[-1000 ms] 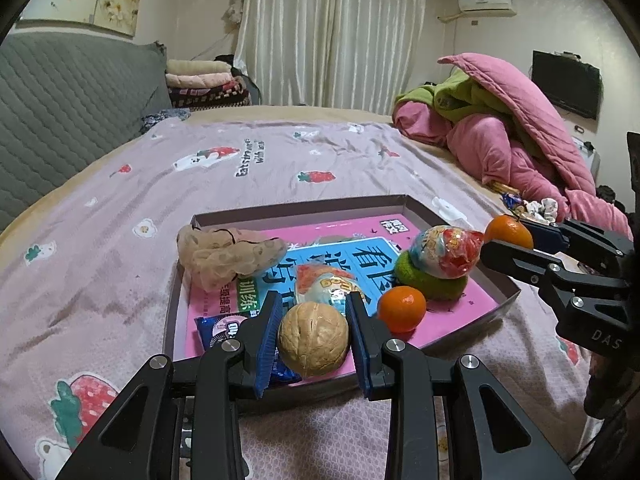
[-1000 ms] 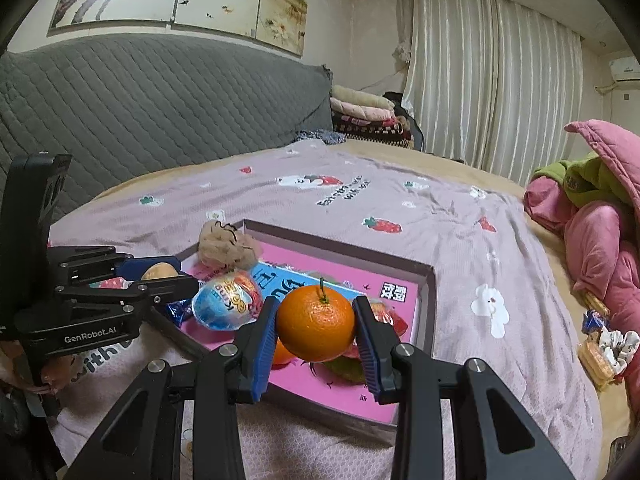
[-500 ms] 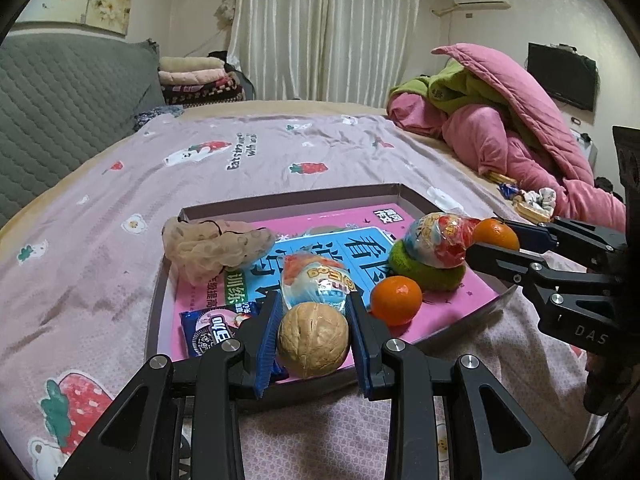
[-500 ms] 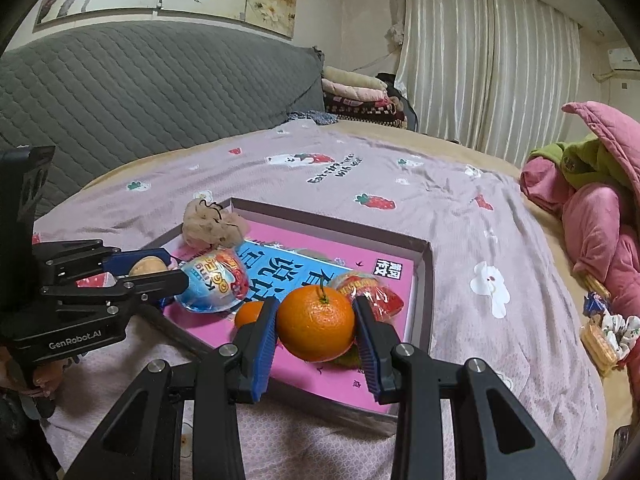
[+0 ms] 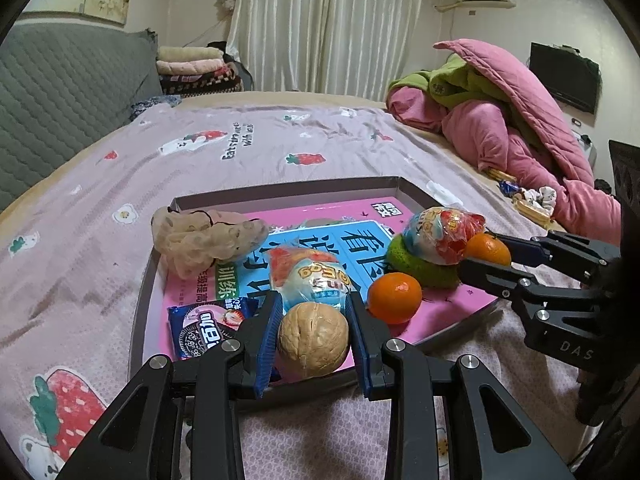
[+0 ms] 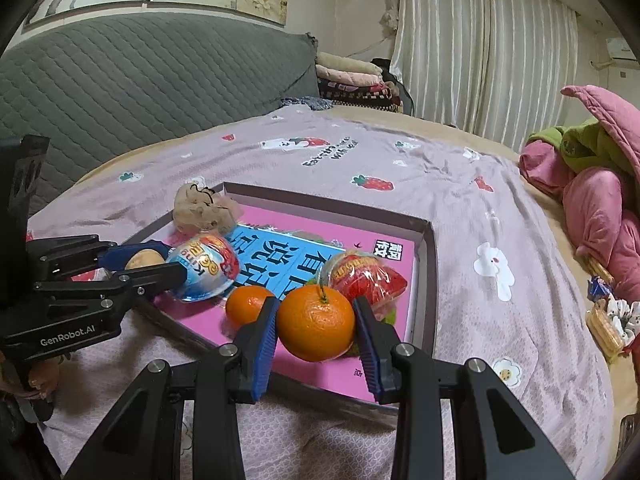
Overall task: Organize objects
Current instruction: 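Lower the walnut beside the cookie packet with left tool while right tool lowers the orange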
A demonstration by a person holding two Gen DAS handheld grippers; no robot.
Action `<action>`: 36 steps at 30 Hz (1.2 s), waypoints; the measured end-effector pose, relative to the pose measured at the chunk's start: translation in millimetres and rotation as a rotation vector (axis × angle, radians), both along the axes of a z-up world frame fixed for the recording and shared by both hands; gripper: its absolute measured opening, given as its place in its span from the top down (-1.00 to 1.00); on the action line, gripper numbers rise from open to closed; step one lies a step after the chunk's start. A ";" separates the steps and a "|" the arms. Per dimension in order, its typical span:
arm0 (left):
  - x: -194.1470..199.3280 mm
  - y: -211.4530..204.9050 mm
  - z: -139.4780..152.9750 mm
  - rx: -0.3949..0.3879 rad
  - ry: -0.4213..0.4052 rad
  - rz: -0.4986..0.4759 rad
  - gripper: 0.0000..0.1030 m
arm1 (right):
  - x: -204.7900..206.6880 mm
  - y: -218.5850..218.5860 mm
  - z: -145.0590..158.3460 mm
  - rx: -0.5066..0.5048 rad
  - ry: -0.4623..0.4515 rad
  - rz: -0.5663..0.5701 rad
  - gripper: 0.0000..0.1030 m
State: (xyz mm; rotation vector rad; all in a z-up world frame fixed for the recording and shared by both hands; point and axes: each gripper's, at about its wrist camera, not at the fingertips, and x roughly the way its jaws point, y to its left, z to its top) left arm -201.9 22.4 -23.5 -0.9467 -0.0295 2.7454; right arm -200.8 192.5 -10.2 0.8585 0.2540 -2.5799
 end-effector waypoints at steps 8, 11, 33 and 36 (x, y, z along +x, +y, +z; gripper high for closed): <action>-2.8 2.5 -3.8 -0.002 -0.005 -0.001 0.35 | -3.9 -0.6 -2.8 -0.001 -0.011 -0.008 0.27; -4.2 3.6 -6.2 -0.004 -0.009 0.001 0.35 | -4.8 -1.1 -3.6 0.000 -0.012 -0.009 0.27; -10.6 10.4 -15.5 -0.024 -0.035 -0.005 0.35 | -16.6 -2.3 -15.3 0.009 -0.051 -0.030 0.27; -11.7 11.5 -16.8 -0.025 -0.039 -0.007 0.35 | -16.8 -1.9 -15.5 0.008 -0.051 -0.033 0.27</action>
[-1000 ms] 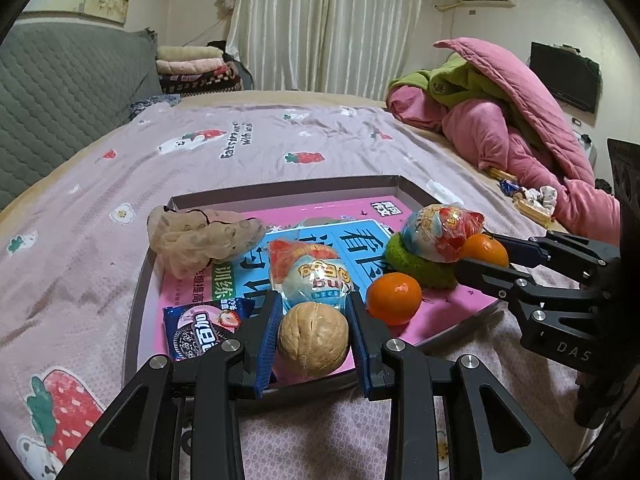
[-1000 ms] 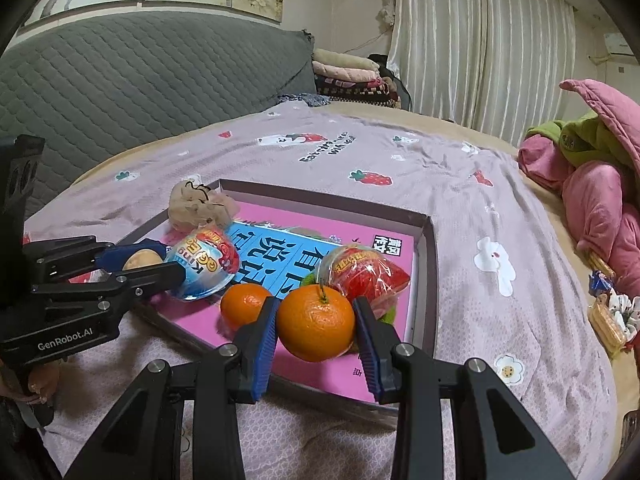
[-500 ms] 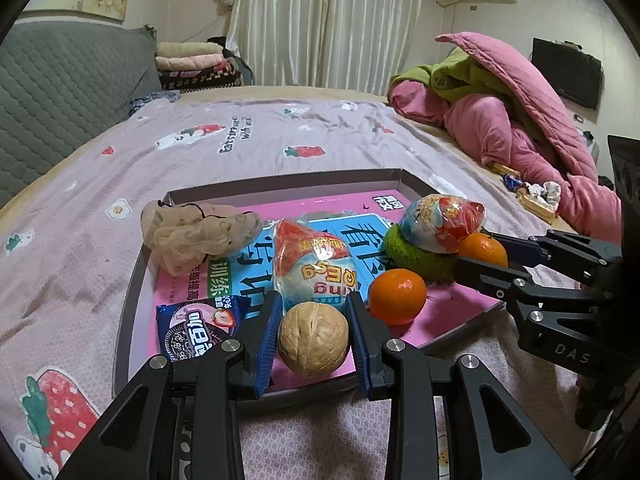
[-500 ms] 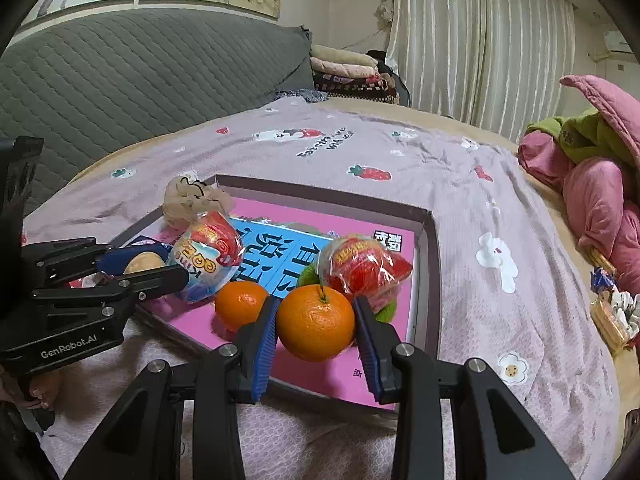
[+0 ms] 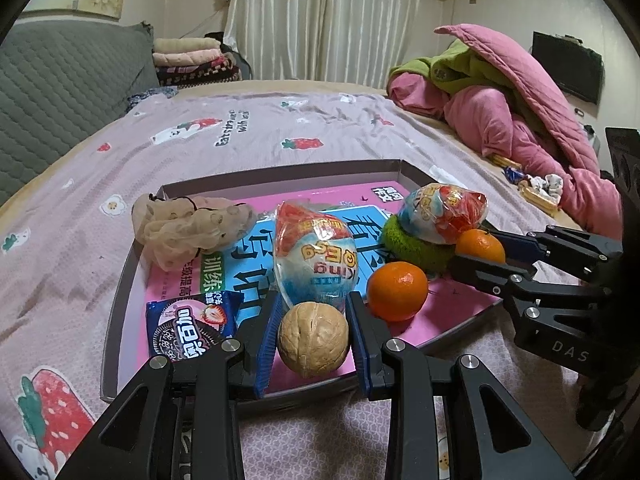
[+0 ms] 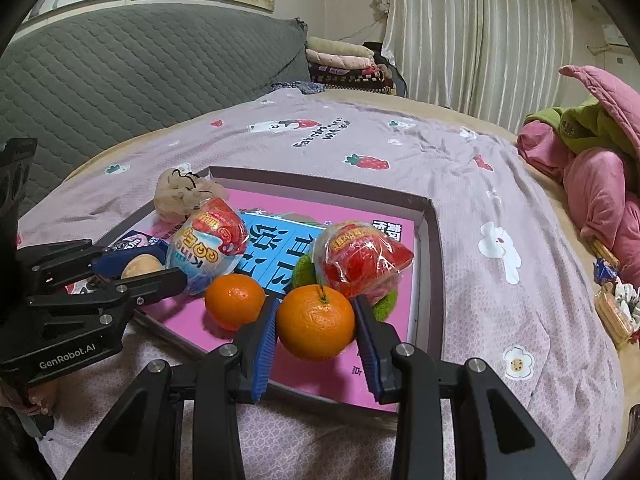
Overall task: Organize objects
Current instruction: 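Lower the walnut beside the cookie packet with left tool while right tool lowers the orange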
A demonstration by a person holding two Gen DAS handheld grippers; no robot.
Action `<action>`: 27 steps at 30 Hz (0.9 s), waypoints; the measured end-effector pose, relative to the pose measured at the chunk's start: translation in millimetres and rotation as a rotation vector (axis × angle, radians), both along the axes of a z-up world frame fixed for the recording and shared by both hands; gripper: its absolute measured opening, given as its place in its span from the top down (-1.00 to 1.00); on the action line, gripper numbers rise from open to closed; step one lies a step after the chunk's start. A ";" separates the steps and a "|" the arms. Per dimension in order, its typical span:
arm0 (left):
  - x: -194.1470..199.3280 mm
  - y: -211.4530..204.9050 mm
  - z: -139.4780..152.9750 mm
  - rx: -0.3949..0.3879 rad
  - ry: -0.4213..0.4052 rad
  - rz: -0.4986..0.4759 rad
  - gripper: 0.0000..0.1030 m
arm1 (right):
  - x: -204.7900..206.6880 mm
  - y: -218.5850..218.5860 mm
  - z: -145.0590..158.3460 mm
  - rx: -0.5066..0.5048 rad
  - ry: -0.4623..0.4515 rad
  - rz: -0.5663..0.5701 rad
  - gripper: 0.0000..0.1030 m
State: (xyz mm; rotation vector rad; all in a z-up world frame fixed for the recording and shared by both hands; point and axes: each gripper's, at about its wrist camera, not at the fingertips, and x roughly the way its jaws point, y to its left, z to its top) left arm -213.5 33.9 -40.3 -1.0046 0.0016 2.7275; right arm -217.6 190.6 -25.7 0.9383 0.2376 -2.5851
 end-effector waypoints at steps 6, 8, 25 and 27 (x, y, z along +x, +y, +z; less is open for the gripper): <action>-3.8 -1.2 -2.2 0.012 -0.017 -0.003 0.35 | -0.7 0.0 -2.0 0.001 -0.010 0.003 0.27; -4.7 -1.6 -3.1 0.017 -0.022 -0.002 0.35 | -1.3 0.2 -2.9 0.002 -0.014 0.004 0.27; -8.4 4.1 -3.8 0.002 -0.041 -0.008 0.36 | -7.7 1.3 -9.8 0.004 -0.056 -0.022 0.27; -8.3 4.2 -3.5 0.004 -0.047 -0.006 0.36 | -8.6 1.1 -11.3 0.006 -0.063 -0.026 0.27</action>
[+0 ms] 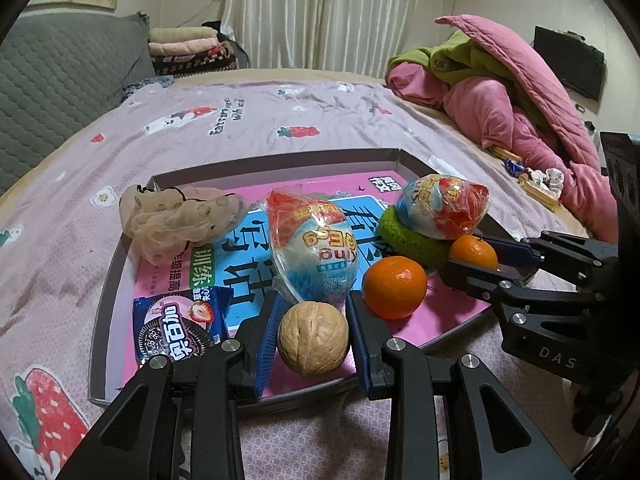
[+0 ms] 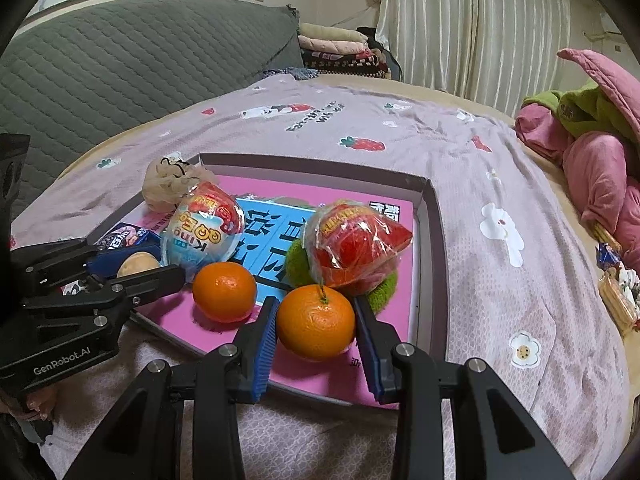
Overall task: Organize objects
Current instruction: 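Lower the walnut beside the cookie packet with left tool while right tool lowers the orange, then open left tool releasing the walnut while right tool releases the orange in the tray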
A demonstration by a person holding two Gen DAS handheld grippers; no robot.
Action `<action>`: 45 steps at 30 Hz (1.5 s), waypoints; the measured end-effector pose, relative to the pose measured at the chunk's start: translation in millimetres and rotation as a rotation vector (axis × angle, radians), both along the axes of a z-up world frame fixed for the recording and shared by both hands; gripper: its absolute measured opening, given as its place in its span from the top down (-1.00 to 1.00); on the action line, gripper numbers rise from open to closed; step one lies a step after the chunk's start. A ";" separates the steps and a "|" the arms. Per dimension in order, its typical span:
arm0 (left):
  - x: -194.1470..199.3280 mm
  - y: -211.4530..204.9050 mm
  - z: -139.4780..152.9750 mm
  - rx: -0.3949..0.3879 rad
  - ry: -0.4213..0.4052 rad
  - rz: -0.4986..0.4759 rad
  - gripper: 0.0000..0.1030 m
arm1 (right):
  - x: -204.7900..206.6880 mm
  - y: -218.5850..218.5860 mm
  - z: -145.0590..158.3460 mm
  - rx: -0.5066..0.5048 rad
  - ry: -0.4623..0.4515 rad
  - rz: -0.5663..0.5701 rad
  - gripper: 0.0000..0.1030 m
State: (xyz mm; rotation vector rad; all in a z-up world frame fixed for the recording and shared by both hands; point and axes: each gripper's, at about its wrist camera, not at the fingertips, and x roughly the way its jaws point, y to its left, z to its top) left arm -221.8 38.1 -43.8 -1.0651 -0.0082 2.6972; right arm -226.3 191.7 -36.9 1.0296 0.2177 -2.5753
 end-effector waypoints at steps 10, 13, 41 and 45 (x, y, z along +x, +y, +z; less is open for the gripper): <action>-3.2 0.8 0.0 0.005 -0.036 -0.005 0.36 | -4.0 2.1 -1.4 -0.022 -0.025 -0.015 0.27; -3.6 0.9 -0.5 0.005 -0.039 -0.011 0.35 | -4.3 2.4 -1.6 -0.026 -0.030 -0.018 0.27; -18.2 -10.9 -4.6 0.080 -0.109 -0.033 0.33 | -3.6 9.4 1.2 -0.052 -0.032 -0.043 0.26; -18.6 -16.6 -1.8 0.095 -0.105 -0.015 0.24 | -2.7 10.5 3.3 -0.060 -0.025 -0.045 0.26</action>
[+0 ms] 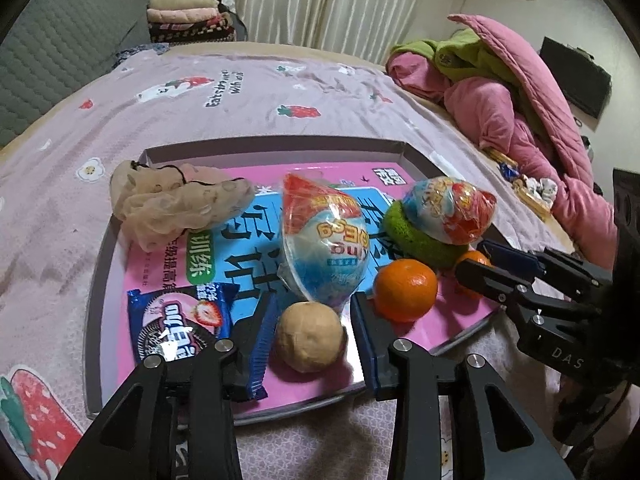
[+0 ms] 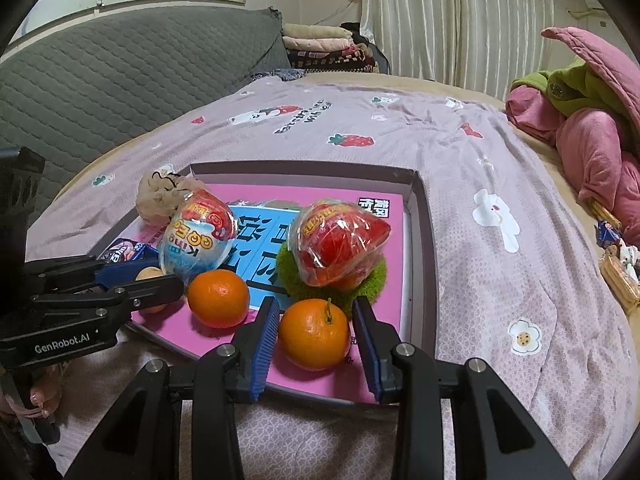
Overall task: Organize objects
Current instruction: 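Open left tool releasing the walnut while right tool releases the orange in the tray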
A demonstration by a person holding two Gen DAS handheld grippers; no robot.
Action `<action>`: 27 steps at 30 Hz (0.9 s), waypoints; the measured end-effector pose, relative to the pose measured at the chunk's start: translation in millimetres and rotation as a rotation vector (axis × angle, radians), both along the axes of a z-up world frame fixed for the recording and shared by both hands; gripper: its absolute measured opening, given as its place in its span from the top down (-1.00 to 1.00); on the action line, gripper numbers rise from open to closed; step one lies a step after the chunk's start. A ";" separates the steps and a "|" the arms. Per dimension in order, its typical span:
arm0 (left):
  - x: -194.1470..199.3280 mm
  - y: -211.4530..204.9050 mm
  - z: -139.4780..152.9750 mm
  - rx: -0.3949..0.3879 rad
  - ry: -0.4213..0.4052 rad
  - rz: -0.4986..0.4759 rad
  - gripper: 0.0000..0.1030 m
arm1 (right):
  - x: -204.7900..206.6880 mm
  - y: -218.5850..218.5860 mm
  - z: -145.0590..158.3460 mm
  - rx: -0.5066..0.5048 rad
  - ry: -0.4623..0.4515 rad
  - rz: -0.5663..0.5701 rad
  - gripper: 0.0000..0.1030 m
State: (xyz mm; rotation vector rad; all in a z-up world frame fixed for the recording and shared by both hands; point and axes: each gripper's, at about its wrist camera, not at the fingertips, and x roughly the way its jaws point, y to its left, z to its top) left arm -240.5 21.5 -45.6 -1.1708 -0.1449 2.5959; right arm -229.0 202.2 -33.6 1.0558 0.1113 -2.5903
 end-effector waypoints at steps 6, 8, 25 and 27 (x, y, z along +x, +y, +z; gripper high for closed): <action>3.2 -1.0 7.0 -0.009 0.025 0.008 0.03 | 1.7 1.5 3.4 -0.022 0.007 -0.001 0.26; 5.3 -1.4 10.6 -0.015 0.038 0.014 0.03 | 3.1 1.6 5.1 -0.027 0.011 0.001 0.26; 19.3 -17.2 32.9 -0.017 0.117 0.071 -0.33 | 12.1 0.4 16.4 -0.046 0.063 -0.002 -0.12; 23.2 -20.1 36.8 -0.005 0.139 0.081 -0.39 | 13.9 0.1 18.5 -0.045 0.074 -0.006 -0.18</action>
